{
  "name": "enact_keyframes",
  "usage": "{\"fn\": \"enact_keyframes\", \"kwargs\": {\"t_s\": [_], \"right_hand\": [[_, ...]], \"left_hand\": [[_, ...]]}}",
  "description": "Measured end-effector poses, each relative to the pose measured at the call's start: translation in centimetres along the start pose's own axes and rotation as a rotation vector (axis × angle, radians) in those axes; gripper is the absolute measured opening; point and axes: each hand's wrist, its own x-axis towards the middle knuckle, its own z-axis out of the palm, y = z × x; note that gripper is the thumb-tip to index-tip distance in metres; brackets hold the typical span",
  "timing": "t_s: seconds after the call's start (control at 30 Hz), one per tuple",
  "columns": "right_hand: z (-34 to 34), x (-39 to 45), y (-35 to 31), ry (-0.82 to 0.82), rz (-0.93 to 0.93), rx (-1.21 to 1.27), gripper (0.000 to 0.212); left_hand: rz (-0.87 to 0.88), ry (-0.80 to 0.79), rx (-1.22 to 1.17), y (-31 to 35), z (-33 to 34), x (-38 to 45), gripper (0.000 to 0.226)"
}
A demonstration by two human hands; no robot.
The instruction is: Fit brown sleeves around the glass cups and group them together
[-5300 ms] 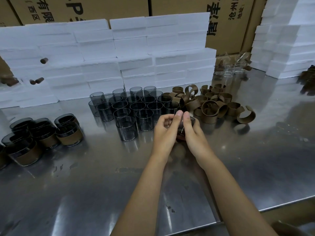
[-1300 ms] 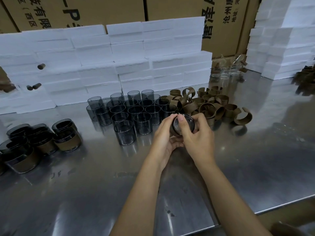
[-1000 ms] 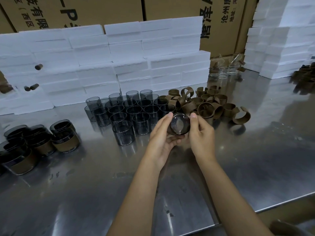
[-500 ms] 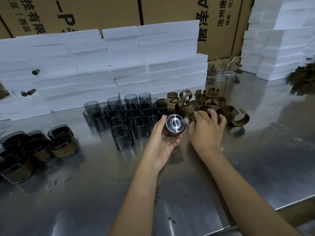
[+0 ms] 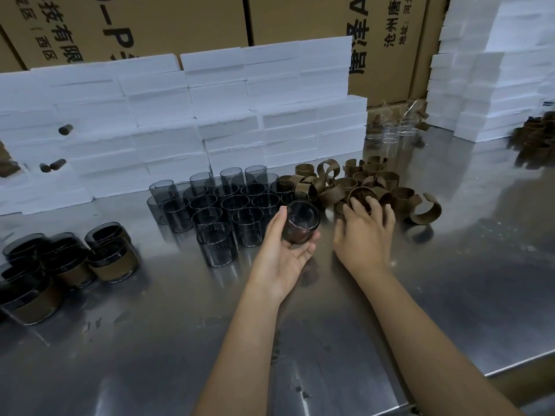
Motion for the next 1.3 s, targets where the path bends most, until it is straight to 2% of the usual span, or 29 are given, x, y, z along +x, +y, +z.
{"fn": "enact_keyframes", "kwargs": {"t_s": [0.07,0.17,0.27,0.43,0.63,0.77,0.83,0.9,0.97,1.07,1.13,1.2,1.3], "right_hand": [[0.2,-0.1,0.0,0.052,-0.008,0.036,0.035],[-0.6,-0.5,-0.4,0.289,-0.060,0.273,0.027],[-1.8,-1.4,-1.5,0.481,-0.203,0.510,0.022],[-2.1,-3.5,-4.1,0.420,-0.331,0.610,0.034],[-1.9,-3.2,-3.3,0.396,-0.357,0.532,0.018],[-2.0,-3.3,-3.3,0.438,-0.402,0.591,0.022],[-2.1,-3.3,-3.6,0.480,-0.385,0.659,0.024],[-2.1,-3.4,-3.6,0.487,-0.281,0.790,0.024],[-2.2,-3.2,-3.4,0.337,-0.081,1.000,0.027],[-2.2,-2.7,-3.2,-0.203,0.253,1.336,0.064],[-1.9,-2.3,-3.2,-0.452,0.333,1.417,0.076],[-1.9,-2.1,-3.3,-0.486,0.330,1.412,0.071],[-2.1,-2.0,-3.5,-0.407,0.400,1.383,0.070]], "left_hand": [[0.002,0.004,0.008,0.0,0.0,0.1,0.052],[0.017,0.010,0.058,-0.1,0.1,0.1,0.052],[0.035,-0.004,0.129,0.0,0.2,0.1,0.056],[0.078,-0.069,0.170,0.1,0.3,-0.4,0.068],[0.136,-0.114,0.238,0.0,0.7,-0.7,0.082],[0.159,-0.095,0.229,-0.3,0.7,-0.7,0.082],[0.159,-0.096,0.214,-0.4,0.6,-0.5,0.077],[0.157,-0.104,0.222,-0.4,0.6,-0.5,0.078],[0.153,-0.095,0.253,-0.5,0.7,-0.5,0.083],[0.127,-0.096,0.282,-0.6,0.9,-0.6,0.085],[0.113,-0.119,0.303,-0.7,1.0,-0.6,0.082],[0.109,-0.123,0.307,-0.8,1.0,-0.7,0.082],[0.129,-0.126,0.337,-0.8,1.0,-0.7,0.082]]}}
